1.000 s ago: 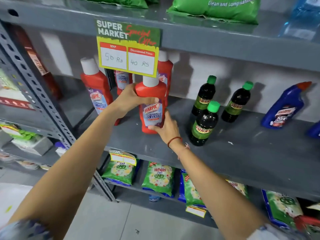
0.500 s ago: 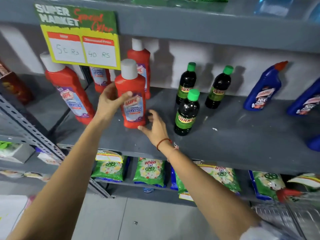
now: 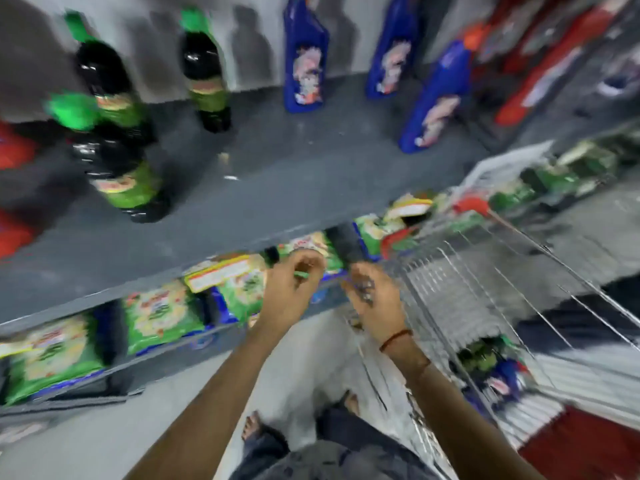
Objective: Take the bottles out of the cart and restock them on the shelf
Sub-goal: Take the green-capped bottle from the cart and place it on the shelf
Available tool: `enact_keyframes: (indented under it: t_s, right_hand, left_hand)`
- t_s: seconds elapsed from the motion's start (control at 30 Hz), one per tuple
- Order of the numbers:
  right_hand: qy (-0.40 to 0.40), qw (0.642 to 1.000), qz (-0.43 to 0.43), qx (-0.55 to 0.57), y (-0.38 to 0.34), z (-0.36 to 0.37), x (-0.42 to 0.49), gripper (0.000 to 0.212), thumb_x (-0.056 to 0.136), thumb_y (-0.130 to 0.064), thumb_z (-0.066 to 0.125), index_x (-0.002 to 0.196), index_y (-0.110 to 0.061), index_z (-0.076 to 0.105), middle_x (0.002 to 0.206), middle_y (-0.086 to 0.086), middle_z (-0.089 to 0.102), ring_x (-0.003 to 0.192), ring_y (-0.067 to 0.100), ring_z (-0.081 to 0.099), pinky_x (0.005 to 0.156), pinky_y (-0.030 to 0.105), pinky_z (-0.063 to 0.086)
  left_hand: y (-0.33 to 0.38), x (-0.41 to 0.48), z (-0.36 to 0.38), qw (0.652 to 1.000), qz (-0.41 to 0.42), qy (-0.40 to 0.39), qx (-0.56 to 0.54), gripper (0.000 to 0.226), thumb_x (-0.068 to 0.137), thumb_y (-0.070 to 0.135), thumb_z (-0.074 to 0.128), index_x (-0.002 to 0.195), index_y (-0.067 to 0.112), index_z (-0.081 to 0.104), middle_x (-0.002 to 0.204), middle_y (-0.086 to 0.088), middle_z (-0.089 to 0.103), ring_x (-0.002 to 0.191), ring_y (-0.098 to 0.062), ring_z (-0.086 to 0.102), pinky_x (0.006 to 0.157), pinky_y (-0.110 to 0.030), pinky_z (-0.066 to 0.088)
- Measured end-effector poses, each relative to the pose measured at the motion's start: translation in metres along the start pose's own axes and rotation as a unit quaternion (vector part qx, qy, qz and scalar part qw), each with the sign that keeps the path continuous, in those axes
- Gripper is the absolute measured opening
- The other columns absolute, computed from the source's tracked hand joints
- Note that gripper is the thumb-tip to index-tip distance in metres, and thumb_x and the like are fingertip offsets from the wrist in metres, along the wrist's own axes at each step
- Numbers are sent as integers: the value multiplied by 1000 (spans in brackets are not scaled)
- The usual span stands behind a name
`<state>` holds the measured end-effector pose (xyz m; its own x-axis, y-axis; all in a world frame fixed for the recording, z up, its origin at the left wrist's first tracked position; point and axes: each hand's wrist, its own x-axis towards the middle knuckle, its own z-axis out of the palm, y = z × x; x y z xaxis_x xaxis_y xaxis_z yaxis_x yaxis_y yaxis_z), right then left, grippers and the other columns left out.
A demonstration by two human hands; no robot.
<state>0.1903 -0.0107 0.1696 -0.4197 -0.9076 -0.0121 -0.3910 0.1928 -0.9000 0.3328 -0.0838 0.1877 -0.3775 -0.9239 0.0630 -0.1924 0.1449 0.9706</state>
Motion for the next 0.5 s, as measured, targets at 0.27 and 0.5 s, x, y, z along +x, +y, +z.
enact_keyframes:
  t_s: [0.27, 0.5]
  right_hand:
    - [107, 960, 248, -78, 144, -144, -46, 29, 79, -10, 68, 106, -1, 60, 96, 16, 66, 84, 24, 61, 70, 24, 46]
    - [27, 861, 498, -100, 278, -184, -91, 42, 82, -26, 65, 111, 2, 57, 109, 23, 64, 103, 35, 59, 82, 35, 45]
  left_hand:
    - [-1, 19, 191, 951, -30, -297, 80, 27, 75, 31, 62, 92, 11, 68, 82, -3, 68, 70, -4, 61, 66, -10, 45]
    - [-33, 12, 317, 849, -91, -477, 209, 21, 81, 12, 64, 99, 1, 63, 96, -17, 68, 90, -27, 64, 84, -30, 51]
